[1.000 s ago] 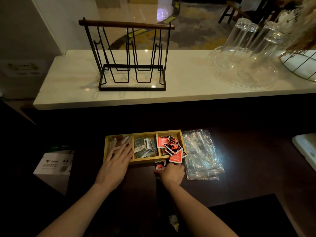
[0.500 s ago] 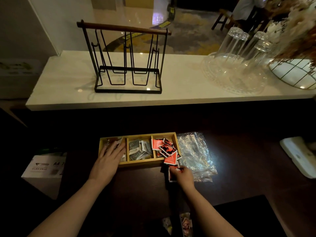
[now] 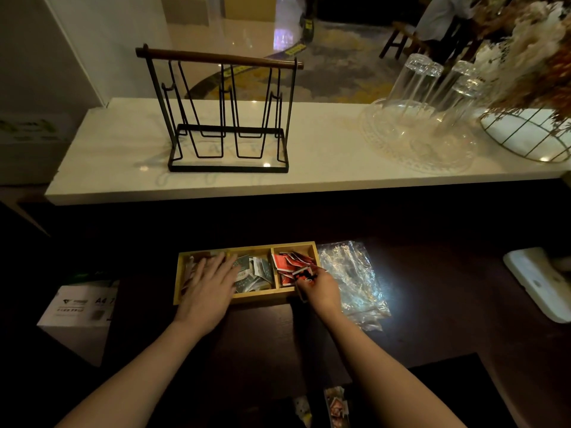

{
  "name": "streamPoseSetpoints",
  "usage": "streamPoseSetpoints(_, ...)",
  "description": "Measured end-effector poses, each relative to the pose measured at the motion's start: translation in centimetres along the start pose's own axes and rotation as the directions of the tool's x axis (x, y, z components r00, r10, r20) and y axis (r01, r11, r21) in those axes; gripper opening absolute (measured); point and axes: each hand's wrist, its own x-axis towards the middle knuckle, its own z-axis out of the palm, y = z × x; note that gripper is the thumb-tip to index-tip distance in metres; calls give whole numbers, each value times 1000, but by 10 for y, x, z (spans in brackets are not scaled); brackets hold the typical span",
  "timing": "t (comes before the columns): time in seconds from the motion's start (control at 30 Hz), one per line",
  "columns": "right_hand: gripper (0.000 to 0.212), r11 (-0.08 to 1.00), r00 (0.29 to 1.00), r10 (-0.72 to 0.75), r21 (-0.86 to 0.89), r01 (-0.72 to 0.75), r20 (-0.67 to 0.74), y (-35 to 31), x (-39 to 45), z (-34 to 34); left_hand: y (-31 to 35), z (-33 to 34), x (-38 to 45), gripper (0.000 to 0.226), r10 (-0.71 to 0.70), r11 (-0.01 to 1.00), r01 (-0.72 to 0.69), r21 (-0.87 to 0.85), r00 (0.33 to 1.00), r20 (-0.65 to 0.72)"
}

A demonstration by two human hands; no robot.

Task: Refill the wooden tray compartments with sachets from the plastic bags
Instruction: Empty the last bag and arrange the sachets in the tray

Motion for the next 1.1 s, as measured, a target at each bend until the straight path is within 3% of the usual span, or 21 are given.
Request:
streamPoseSetpoints(0.1, 37, 999, 1000, -4, -33, 4, 9, 5, 0, 2, 37, -12, 21, 53, 69, 987, -70, -142, 998, -15)
streamPoseSetpoints(0.2, 43, 998, 998, -28, -49, 31, 48, 10, -3, 4, 68, -12, 38, 61, 103, 968, -74, -239, 988, 113)
streamPoseSetpoints(0.4, 50, 989, 994, -90, -108, 96, 62, 23, -4, -7, 85, 5, 57, 83, 199, 969, -160, -187, 957, 211)
streamPoseSetpoints(0.53, 39, 983, 987, -125, -123, 136, 96, 33, 0, -13, 88, 12, 61, 70, 210, 977, -187, -102, 928, 307)
streamPoseSetpoints(0.73, 44, 913, 936, -289, -234, 333, 203, 28, 8, -21, 94, 0, 71, 77, 226, 963, -162, -216, 920, 321)
streamPoseSetpoints(0.9, 51, 860, 879, -267, -315, 403, 394, 27, 17, -23, 88, 4, 68, 61, 277, 961, -272, -53, 940, 198)
streamPoseSetpoints(1.0, 42, 879, 901, -240, -314, 360, 361, 29, 20, -25, 87, 9, 64, 53, 331, 940, -341, 32, 928, 172)
streamPoseSetpoints(1.1, 29, 944, 936, -188, -208, 256, 298, 27, 23, -31, 87, 15, 63, 54, 301, 950, -311, 10, 929, 217)
